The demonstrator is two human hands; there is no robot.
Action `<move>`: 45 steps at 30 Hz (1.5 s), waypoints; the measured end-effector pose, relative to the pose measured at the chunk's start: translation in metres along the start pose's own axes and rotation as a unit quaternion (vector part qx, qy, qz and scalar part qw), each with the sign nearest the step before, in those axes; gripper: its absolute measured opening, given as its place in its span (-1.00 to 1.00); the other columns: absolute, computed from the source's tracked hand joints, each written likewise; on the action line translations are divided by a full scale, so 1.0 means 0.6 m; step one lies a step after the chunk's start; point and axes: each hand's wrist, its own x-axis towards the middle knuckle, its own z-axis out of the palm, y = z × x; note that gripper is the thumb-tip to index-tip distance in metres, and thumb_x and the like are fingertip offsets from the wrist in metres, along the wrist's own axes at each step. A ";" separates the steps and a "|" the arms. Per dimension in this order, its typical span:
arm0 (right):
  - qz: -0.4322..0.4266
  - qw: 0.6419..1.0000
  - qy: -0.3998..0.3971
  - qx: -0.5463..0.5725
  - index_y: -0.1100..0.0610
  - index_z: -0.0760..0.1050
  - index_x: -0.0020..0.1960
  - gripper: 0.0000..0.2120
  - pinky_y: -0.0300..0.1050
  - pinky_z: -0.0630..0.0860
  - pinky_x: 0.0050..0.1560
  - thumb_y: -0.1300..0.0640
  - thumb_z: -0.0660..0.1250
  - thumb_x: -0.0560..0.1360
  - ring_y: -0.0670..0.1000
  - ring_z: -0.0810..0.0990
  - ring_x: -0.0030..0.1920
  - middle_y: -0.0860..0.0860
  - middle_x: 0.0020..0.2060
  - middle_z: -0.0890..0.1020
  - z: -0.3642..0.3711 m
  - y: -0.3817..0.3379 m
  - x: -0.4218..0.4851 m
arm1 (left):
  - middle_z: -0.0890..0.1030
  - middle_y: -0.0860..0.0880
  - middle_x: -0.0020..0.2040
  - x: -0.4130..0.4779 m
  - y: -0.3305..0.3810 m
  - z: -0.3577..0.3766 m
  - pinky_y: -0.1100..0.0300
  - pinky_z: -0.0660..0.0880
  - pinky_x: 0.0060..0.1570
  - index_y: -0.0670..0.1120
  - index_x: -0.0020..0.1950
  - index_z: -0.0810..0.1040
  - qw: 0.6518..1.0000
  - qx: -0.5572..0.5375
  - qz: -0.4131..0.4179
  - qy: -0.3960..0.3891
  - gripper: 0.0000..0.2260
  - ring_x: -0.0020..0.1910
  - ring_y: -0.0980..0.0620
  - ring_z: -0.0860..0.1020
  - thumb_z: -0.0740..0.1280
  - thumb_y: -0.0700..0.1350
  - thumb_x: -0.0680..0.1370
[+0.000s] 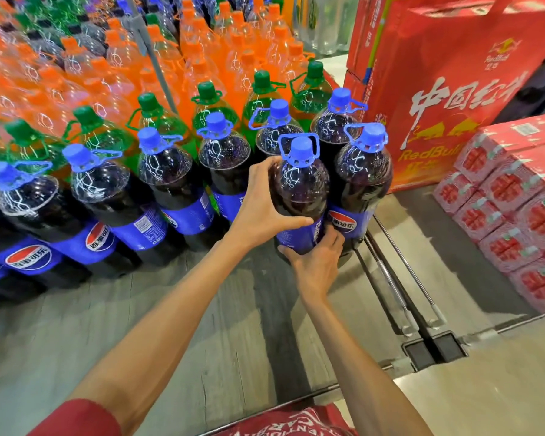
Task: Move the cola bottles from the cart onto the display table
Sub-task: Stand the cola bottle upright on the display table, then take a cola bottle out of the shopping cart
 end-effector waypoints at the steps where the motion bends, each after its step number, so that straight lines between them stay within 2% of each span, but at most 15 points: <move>1: 0.003 1.000 -0.003 -0.002 0.18 0.28 0.50 0.03 0.16 0.51 0.16 -0.09 0.70 0.19 0.16 0.39 0.39 0.11 0.35 0.40 0.001 0.000 -0.001 | 0.29 0.02 0.40 -0.002 0.000 0.000 0.50 0.23 0.33 -0.08 0.50 0.20 1.000 -0.003 -0.003 0.003 0.00 0.37 0.20 0.32 0.71 0.00 0.23; 5: 0.002 1.000 -0.008 -0.009 0.19 0.27 0.49 0.03 0.20 0.51 0.09 -0.11 0.69 0.19 0.20 0.39 0.37 0.13 0.34 0.40 0.002 0.001 -0.001 | 0.29 0.02 0.42 -0.010 0.003 0.003 0.50 0.23 0.32 -0.05 0.49 0.19 1.000 -0.005 -0.008 0.012 -0.01 0.41 0.19 0.31 0.70 0.04 0.24; 11: -0.004 1.000 -0.012 -0.016 0.18 0.26 0.49 0.03 0.21 0.53 0.06 -0.13 0.68 0.20 0.21 0.40 0.36 0.14 0.33 0.40 0.002 0.006 0.000 | 0.28 -0.04 0.36 -0.008 0.007 0.005 0.53 0.21 0.31 -0.10 0.48 0.21 1.000 0.011 -0.001 0.014 -0.03 0.33 0.14 0.30 0.70 0.00 0.24; 16: -0.023 0.999 -0.038 -0.016 0.17 0.24 0.51 0.00 0.22 0.53 0.06 -0.13 0.65 0.26 0.22 0.39 0.36 0.15 0.34 0.38 -0.008 0.009 0.001 | 0.28 0.03 0.34 -0.016 0.015 0.018 0.51 0.21 0.31 -0.10 0.49 0.20 0.999 0.005 -0.015 0.038 -0.05 0.31 0.22 0.30 0.69 -0.04 0.26; 18: -0.036 0.998 -0.056 -0.009 0.18 0.23 0.52 -0.05 0.22 0.52 0.12 -0.09 0.63 0.31 0.22 0.37 0.36 0.16 0.36 0.36 -0.015 0.014 0.003 | 0.27 0.05 0.34 -0.017 0.018 0.021 0.49 0.20 0.33 -0.12 0.49 0.21 0.999 0.007 -0.021 0.044 -0.04 0.35 0.15 0.30 0.70 -0.06 0.25; 20: -0.058 0.995 -0.078 0.015 0.21 0.23 0.53 -0.07 0.11 0.42 0.25 -0.02 0.63 0.35 0.21 0.32 0.37 0.19 0.39 0.34 -0.023 0.018 0.004 | 0.29 0.04 0.36 -0.016 0.018 0.019 0.49 0.21 0.33 -0.12 0.50 0.20 0.999 0.003 -0.024 0.044 -0.02 0.36 0.13 0.31 0.70 -0.04 0.25; 23: -0.066 0.993 -0.097 0.020 0.22 0.22 0.54 -0.09 -0.05 0.34 0.30 0.07 0.63 0.36 0.17 0.29 0.39 0.20 0.43 0.30 -0.033 0.018 0.004 | 0.28 0.00 0.44 -0.020 0.022 0.013 0.46 0.22 0.34 -0.08 0.54 0.17 0.999 0.006 -0.041 0.018 0.01 0.39 0.13 0.30 0.69 0.01 0.26; 26: -0.063 0.993 -0.103 0.010 0.19 0.24 0.53 -0.13 0.00 0.39 0.33 0.11 0.62 0.36 0.19 0.35 0.41 0.18 0.43 0.32 -0.041 0.010 0.001 | 0.27 -0.02 0.49 -0.024 0.029 0.000 0.26 0.27 0.40 -0.03 0.57 0.13 0.999 0.004 -0.050 -0.015 -0.02 0.43 0.09 0.31 0.66 0.04 0.32; 30: -0.049 0.991 -0.122 -0.011 0.16 0.30 0.49 -0.29 0.06 0.46 0.30 0.16 0.54 0.43 0.19 0.46 0.33 0.18 0.37 0.39 -0.065 -0.003 -0.001 | 0.30 -0.07 0.53 -0.039 0.027 -0.034 0.16 0.27 0.43 -0.05 0.62 0.08 0.994 0.042 -0.059 -0.080 -0.12 0.47 0.04 0.32 0.54 0.04 0.47; 32: -0.016 0.989 -0.142 -0.043 0.17 0.37 0.42 -0.39 0.12 0.48 0.26 0.12 0.51 0.45 0.21 0.52 0.25 0.19 0.27 0.46 -0.074 -0.006 -0.005 | 0.45 -0.08 0.43 -0.049 0.020 -0.056 0.11 0.37 0.40 -0.08 0.58 0.19 0.991 0.078 -0.049 -0.094 -0.26 0.35 -0.03 0.47 0.50 0.02 0.52; 34: -0.004 0.983 -0.158 -0.090 0.19 0.44 0.34 -0.46 0.13 0.49 0.21 0.06 0.51 0.44 0.23 0.54 0.21 0.20 0.19 0.51 -0.081 -0.008 -0.013 | 0.58 -0.05 0.23 -0.060 0.015 -0.079 -0.05 0.53 0.21 -0.08 0.47 0.36 0.989 0.112 -0.019 -0.097 -0.46 0.07 -0.05 0.61 0.45 0.00 0.55; 35: -0.009 0.978 -0.169 -0.120 0.19 0.45 0.33 -0.46 0.11 0.48 0.22 0.04 0.52 0.44 0.24 0.54 0.22 0.21 0.18 0.52 -0.086 -0.010 -0.018 | 0.60 -0.04 0.18 -0.065 0.017 -0.091 -0.08 0.55 0.13 -0.06 0.41 0.42 0.985 0.136 0.000 -0.109 -0.54 0.00 -0.04 0.61 0.43 0.00 0.56; 38: -0.007 0.950 -0.224 -0.218 0.19 0.43 0.38 -0.44 0.09 0.44 0.28 -0.03 0.49 0.49 0.26 0.47 0.30 0.22 0.26 0.48 -0.113 -0.027 -0.045 | 0.55 -0.08 0.21 -0.083 0.032 -0.118 -0.09 0.52 0.12 -0.04 0.36 0.46 0.948 0.248 0.058 -0.191 -0.61 0.18 -0.12 0.54 0.37 0.04 0.57; 42: -0.009 0.912 -0.233 -0.338 0.12 0.42 0.42 -0.31 0.10 0.43 0.34 -0.26 0.38 0.43 0.23 0.41 0.39 0.16 0.36 0.46 -0.174 -0.053 -0.104 | 0.49 -0.16 0.29 -0.112 0.057 -0.129 -0.09 0.47 0.10 -0.08 0.41 0.39 0.854 0.420 0.121 -0.284 -0.54 0.28 -0.21 0.46 0.33 0.11 0.58; 45: -0.011 0.889 -0.243 -0.388 0.11 0.32 0.54 -0.33 -0.01 0.36 0.38 -0.11 0.42 0.53 0.17 0.34 0.45 0.13 0.48 0.36 -0.238 -0.081 -0.174 | 0.50 -0.14 0.32 -0.137 0.080 -0.125 -0.08 0.48 0.12 -0.08 0.37 0.40 0.807 0.471 0.168 -0.314 -0.55 0.30 -0.20 0.47 0.33 0.13 0.58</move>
